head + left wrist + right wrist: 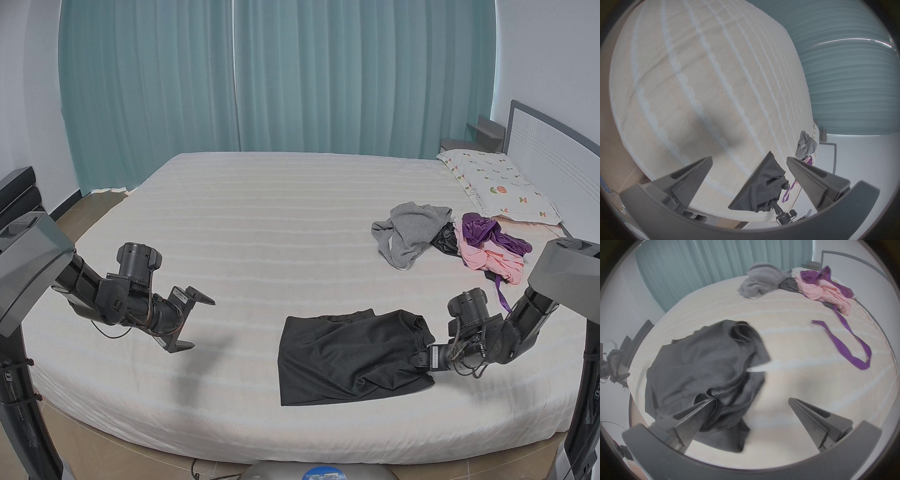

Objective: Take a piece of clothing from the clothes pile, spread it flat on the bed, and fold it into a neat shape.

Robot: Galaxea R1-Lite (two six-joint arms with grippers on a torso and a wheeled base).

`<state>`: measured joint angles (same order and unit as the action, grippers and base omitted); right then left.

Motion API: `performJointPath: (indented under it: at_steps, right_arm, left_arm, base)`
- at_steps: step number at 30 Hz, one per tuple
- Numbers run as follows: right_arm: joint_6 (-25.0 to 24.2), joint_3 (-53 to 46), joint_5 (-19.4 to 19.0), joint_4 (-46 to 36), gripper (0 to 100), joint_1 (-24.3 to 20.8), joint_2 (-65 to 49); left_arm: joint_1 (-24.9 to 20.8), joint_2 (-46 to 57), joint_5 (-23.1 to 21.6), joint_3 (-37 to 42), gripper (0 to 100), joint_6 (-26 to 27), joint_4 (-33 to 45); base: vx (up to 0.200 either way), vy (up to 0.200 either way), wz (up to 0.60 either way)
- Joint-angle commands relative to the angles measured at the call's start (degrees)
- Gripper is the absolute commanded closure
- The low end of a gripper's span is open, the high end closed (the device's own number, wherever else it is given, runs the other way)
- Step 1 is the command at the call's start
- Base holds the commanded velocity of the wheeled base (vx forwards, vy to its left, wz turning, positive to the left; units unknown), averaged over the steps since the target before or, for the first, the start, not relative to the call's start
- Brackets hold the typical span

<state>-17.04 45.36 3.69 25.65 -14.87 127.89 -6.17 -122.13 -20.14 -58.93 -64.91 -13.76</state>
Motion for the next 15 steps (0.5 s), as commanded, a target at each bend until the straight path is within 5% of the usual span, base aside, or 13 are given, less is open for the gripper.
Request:
performJointPath:
  at_steps: [1, 7, 15]
  right_arm:
    - [2.4, -5.9, -0.7, 0.2, 0, 4.9, -5.5]
    - [2.7, -8.5, -5.4, 3.3, 0, 7.8, -9.6]
    - [-2.4, -4.5, -8.1, 6.0, 0, 1.4, -6.4]
  left_arm:
    - [0.0, -0.1, 0.0, 0.0, 0, 0.0, 0.0]
    - [0.0, -0.1, 0.0, 0.0, 0, 0.1, 0.0]
    - [0.0, -0.2, 0.0, 0.0, 0, 0.1, 0.0]
  base:
    - [0.000, 0.000, 0.00]
    - [0.000, 0.000, 0.00]
    - [0.000, 0.000, 0.00]
